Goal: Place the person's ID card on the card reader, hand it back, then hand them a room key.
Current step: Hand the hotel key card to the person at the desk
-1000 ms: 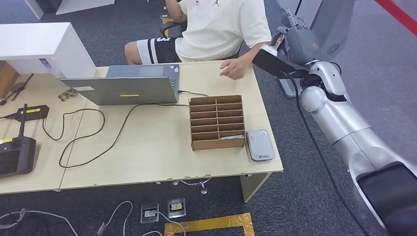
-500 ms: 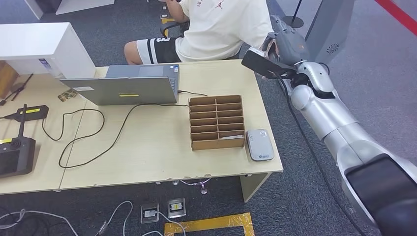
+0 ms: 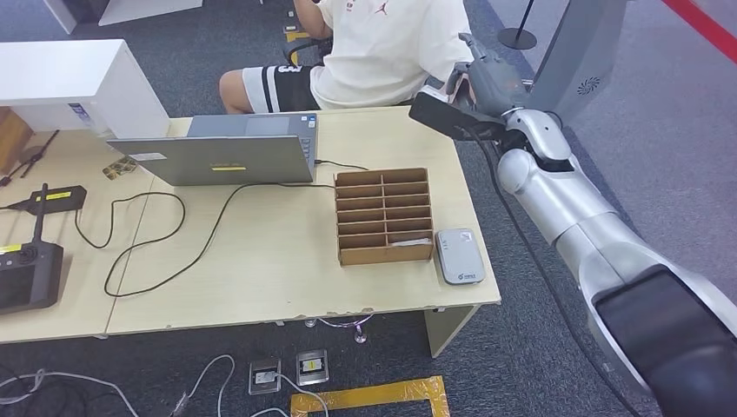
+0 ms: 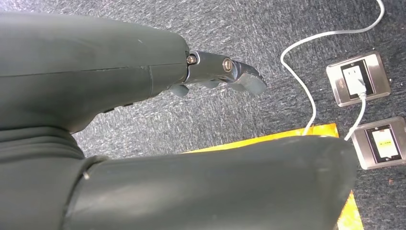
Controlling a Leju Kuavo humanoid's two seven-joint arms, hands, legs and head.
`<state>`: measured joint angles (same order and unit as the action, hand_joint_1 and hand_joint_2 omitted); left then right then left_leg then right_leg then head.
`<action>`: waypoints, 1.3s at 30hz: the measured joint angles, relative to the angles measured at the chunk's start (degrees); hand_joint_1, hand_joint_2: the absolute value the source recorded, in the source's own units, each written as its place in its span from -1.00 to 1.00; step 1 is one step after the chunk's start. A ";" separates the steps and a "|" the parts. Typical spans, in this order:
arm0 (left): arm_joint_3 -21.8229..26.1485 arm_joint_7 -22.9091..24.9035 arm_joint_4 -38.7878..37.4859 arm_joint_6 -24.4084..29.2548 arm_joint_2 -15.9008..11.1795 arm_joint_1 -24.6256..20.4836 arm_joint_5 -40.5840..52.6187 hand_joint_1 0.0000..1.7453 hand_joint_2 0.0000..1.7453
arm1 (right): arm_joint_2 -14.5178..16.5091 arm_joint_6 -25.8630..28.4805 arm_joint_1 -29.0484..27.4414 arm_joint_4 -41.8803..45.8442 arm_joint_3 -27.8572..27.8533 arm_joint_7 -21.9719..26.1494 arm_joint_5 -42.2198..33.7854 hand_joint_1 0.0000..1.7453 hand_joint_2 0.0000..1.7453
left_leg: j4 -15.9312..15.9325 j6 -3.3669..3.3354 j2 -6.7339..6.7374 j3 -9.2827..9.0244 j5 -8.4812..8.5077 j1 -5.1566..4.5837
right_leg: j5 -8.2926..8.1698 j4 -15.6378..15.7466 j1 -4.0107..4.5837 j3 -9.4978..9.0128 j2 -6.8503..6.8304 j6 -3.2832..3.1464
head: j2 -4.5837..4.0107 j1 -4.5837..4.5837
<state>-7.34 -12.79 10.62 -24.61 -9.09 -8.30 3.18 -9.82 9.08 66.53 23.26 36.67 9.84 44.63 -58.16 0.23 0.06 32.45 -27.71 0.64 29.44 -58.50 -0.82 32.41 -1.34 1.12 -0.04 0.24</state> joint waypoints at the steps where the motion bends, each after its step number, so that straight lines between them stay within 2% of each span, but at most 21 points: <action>1: 0.00 0.00 0.00 0.00 0.00 0.02 -0.02 -1.00 -1.00 | 0.11 -0.01 0.00 -0.16 0.13 -0.05 0.04 1.00 1.00 | 0.00 0.00 0.00 0.00 0.00 0.00 | 0.00 0.00 0.00 0.00 0.00 0.00 | 0.00 0.00; 10: 0.00 0.00 0.00 0.00 -0.02 0.08 -0.17 -1.00 -1.00 | 0.56 -0.01 -0.02 -1.32 0.94 -0.22 0.12 1.00 1.00 | 0.00 0.00 0.00 0.00 0.00 0.00 | 0.00 0.00 0.00 0.01 0.01 0.00 | 0.00 0.00; 12: 0.00 0.00 0.00 0.00 -0.02 0.09 -0.16 -1.00 -1.00 | 0.56 -0.01 -0.03 -1.57 1.04 -0.22 0.12 0.88 1.00 | 0.00 0.00 0.00 0.00 0.00 0.00 | 0.00 0.00 0.00 0.01 0.01 0.00 | 0.00 0.00; 15: 0.00 0.00 0.00 0.00 -0.02 0.12 -0.16 -1.00 -1.00 | 0.61 -0.02 -0.03 -1.91 1.07 -0.23 0.12 0.25 1.00 | 0.00 0.00 0.00 0.00 0.00 0.00 | 0.00 0.00 0.00 0.01 0.01 0.00 | 0.00 0.00; 16: 0.00 0.00 0.00 0.00 -0.02 0.13 -0.15 -1.00 -1.00 | 0.66 -0.07 -0.03 -2.02 1.08 -0.27 0.12 -0.07 1.00 | 0.00 0.00 0.00 0.00 0.00 0.00 | 0.00 0.00 0.00 0.01 0.02 0.00 | 0.00 0.00; 19: 0.00 0.09 0.00 0.00 0.00 0.16 0.02 -1.00 -1.00 | 0.83 -0.24 -0.06 -2.38 1.09 -0.38 0.15 -0.83 1.00 | 0.00 0.00 0.01 -0.01 0.00 0.00 | 0.00 0.00 0.00 0.02 0.03 0.00 | 0.00 0.00; 21: 0.00 0.36 0.00 0.00 0.00 0.16 0.07 -1.00 -1.00 | 0.93 -0.20 -0.17 -2.60 1.10 -0.35 0.17 -1.00 1.00 | 0.00 0.00 0.01 0.00 0.00 0.00 | 0.00 0.00 0.00 0.01 0.02 0.00 | 0.00 -0.01; 29: -0.02 0.84 0.00 0.00 0.06 0.52 -0.98 -1.00 -1.00 | 1.69 2.15 -0.59 -3.21 1.11 0.54 -0.66 -1.00 1.00 | 0.00 0.00 0.01 0.00 0.00 0.00 | 0.00 0.00 0.00 0.02 0.02 0.00 | 0.00 -0.01; 34: -0.02 0.83 0.00 0.00 0.13 0.67 -1.22 -1.00 -1.00 | 1.98 6.05 -0.79 -3.12 0.87 5.49 -4.23 -1.00 1.00 | 0.00 0.00 0.00 0.00 0.00 0.00 | 0.00 0.00 0.00 0.01 0.02 0.00 | 0.00 -0.01; 39: -0.02 0.85 0.00 0.00 0.13 0.76 -1.37 -1.00 -1.00 | 1.98 6.37 -1.32 -0.99 -0.11 7.63 -8.61 -1.00 1.00 | 0.00 0.00 0.01 -0.01 0.00 0.00 | 0.00 0.00 0.00 0.01 0.02 0.00 | 0.00 -0.01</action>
<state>-7.37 -11.94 10.62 -24.61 -8.96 -7.55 1.81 -7.84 15.45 65.21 22.27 36.55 17.47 36.02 -58.16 0.23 0.07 32.44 -27.71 0.64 29.44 -58.50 -0.82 32.43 -1.32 1.11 -0.04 0.23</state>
